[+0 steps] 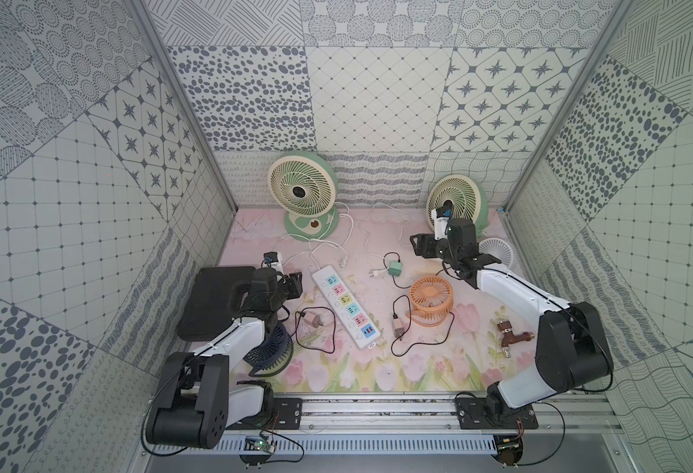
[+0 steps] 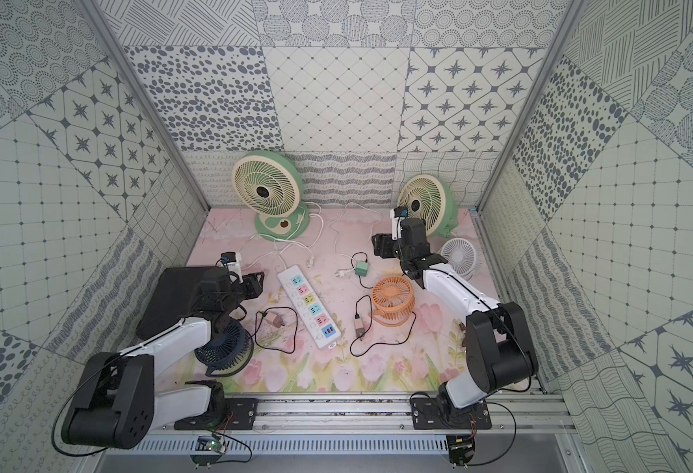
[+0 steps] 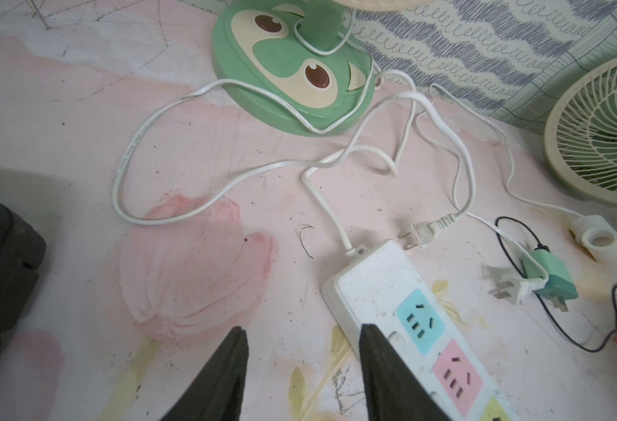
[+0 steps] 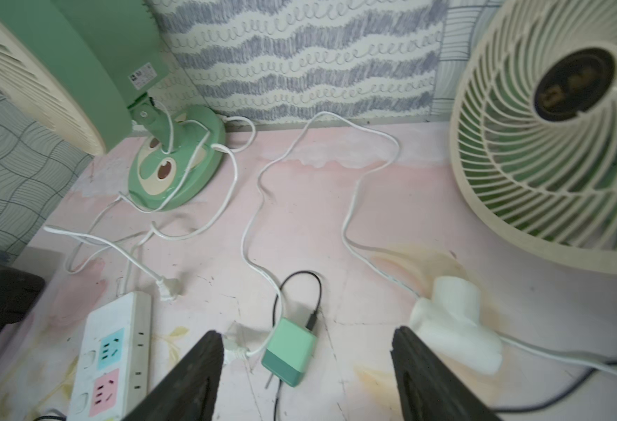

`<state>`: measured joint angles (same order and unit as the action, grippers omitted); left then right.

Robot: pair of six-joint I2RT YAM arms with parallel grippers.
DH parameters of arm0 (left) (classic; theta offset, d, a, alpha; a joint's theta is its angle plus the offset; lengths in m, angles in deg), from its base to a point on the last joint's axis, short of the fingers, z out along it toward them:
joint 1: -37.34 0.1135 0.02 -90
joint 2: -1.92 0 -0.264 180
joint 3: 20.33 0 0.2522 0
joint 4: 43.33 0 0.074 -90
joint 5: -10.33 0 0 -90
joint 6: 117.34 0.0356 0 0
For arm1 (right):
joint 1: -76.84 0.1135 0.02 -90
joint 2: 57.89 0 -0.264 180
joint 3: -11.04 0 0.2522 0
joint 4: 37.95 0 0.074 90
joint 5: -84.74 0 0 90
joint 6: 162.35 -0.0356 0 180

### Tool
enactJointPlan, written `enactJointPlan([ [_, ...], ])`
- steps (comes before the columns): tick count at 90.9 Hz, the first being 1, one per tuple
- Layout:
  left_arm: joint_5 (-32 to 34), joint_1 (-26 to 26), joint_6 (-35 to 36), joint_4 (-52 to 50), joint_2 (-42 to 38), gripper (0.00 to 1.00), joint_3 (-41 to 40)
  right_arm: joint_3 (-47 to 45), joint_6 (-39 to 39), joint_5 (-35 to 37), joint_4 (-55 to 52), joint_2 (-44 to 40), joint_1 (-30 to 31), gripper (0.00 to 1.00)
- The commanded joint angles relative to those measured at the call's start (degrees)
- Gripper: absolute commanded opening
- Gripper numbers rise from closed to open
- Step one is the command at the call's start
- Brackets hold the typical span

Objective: Unplug the desk fan from the power strip
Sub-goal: Place the plug at the center of the board, then reset both arms

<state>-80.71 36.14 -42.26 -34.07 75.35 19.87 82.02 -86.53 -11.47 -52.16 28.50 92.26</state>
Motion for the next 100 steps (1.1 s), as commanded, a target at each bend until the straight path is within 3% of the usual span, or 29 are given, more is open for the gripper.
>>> enactJointPlan([
  [1, 3.38, 0.48, 5.5, 7.7, 2.3, 0.6, -1.15, -4.11, 1.96, 1.06, 4.2, -4.04, -3.94, 0.82],
  [18, 2.71, 0.53, 8.08, 15.49, 6.15, 0.68, -3.1, -14.28, 3.66, 4.26, 10.51, -7.08, -10.83, 0.87],
  [32, 1.36, 0.49, 10.44, 24.53, 8.65, 0.74, -6.01, -20.47, 7.65, 8.67, 18.33, -6.74, -12.42, 0.93],
  [40, -0.28, 0.53, 11.17, 27.07, 11.65, 0.95, -5.9, -21.29, 9.62, 10.5, 20.49, -5.57, -12.5, 0.96],
  [43, -0.7, 0.53, 11.34, 28.02, 12.78, 0.99, -5.88, -21.64, 10.3, 10.84, 21.52, -5.18, -12.52, 0.96],
  [70, -1.91, 0.41, 11.94, 34.94, 15.96, 0.99, -8.28, -24.8, 12.46, 9.2, 30.57, -2.03, -13.13, 0.97],
  [100, -3.02, 0.48, 12.45, 25.28, 16.48, 0.99, -3.0, -31.14, 13.11, 7.04, 42.78, 1.02, -13.13, 0.97],
])
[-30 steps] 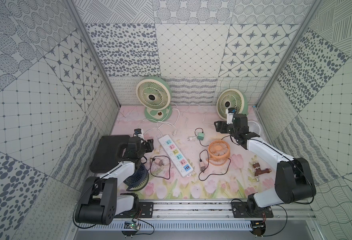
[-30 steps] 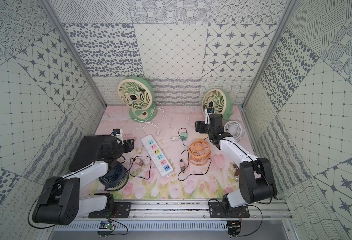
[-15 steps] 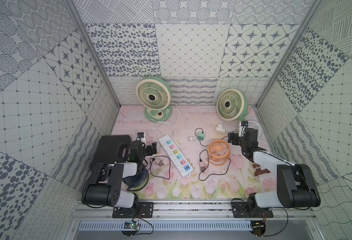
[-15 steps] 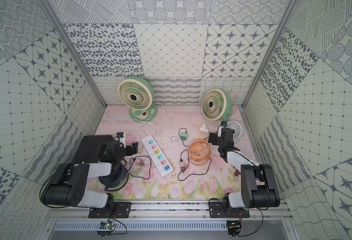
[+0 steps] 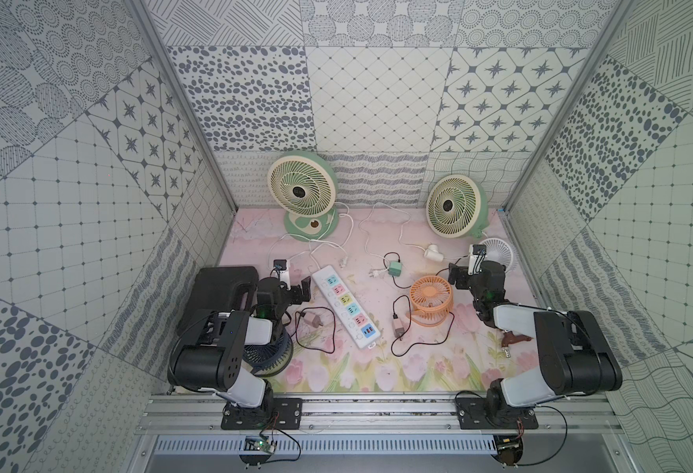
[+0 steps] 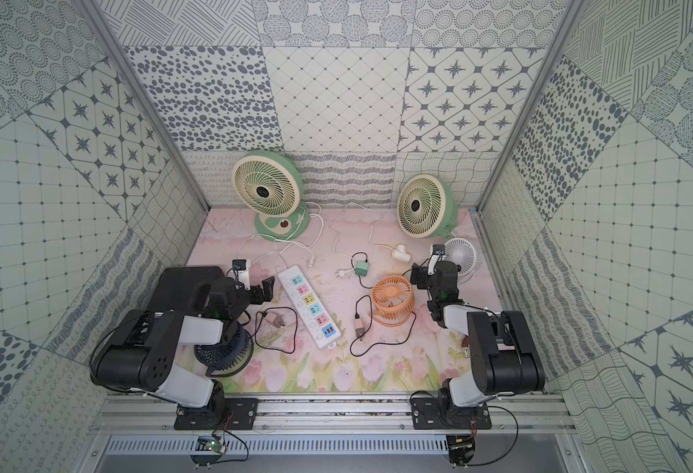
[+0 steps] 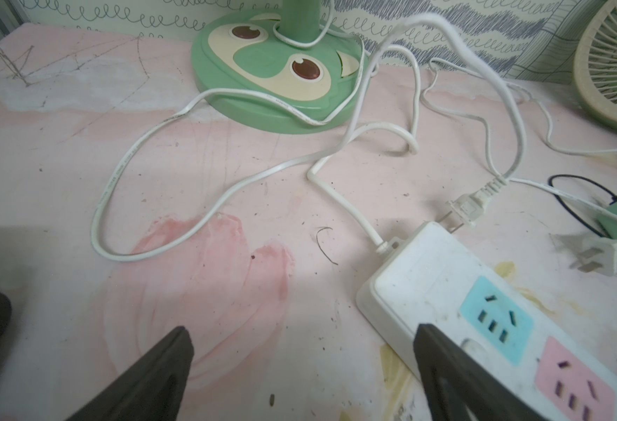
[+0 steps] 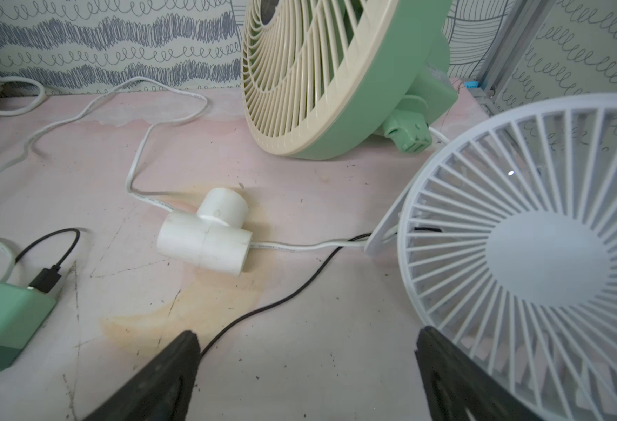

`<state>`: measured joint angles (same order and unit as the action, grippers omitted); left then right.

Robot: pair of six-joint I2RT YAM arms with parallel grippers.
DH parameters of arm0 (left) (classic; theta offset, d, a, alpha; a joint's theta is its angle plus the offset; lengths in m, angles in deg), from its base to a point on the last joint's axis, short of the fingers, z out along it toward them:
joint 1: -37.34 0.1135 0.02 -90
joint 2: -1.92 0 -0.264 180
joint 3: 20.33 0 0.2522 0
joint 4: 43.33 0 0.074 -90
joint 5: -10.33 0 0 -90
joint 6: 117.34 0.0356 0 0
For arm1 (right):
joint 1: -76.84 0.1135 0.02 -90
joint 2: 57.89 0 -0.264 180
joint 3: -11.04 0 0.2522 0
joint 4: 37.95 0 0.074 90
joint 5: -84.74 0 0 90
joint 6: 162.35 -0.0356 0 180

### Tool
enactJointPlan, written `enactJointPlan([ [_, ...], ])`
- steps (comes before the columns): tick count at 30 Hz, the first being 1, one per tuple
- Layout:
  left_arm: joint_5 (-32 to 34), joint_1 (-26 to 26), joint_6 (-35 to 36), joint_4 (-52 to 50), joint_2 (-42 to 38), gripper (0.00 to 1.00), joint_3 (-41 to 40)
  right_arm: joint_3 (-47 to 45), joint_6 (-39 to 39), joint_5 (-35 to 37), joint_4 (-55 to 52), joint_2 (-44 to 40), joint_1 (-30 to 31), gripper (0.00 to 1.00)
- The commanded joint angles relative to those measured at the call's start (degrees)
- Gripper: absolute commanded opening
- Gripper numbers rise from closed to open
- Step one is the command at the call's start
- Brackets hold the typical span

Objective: Unplug the desk fan from the power strip
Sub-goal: Reset both arms

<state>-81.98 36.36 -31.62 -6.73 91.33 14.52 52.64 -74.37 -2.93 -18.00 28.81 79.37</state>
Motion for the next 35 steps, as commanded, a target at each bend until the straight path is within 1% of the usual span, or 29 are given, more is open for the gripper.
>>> enactJointPlan([
  [1, -1.75, 0.26, 1.81, -2.05, 0.5, 0.99, 2.37, -1.92, 1.01, -1.52, 8.94, 0.78, -0.24, 0.97],
  [6, -1.53, 0.2, 1.81, -2.2, 0.51, 0.99, 2.46, -4.14, 1.08, -1.79, 13.83, 2.23, -0.33, 0.97],
  [11, -0.08, 0.18, 1.28, -2.62, 0.58, 0.99, 2.66, -4.16, 1.22, -1.83, 13.78, 2.16, -0.33, 0.97],
  [35, -0.21, 0.18, 1.28, -2.82, 0.59, 0.99, 2.79, -3.99, 1.24, -2.06, 13.65, 2.21, -0.31, 0.97],
])
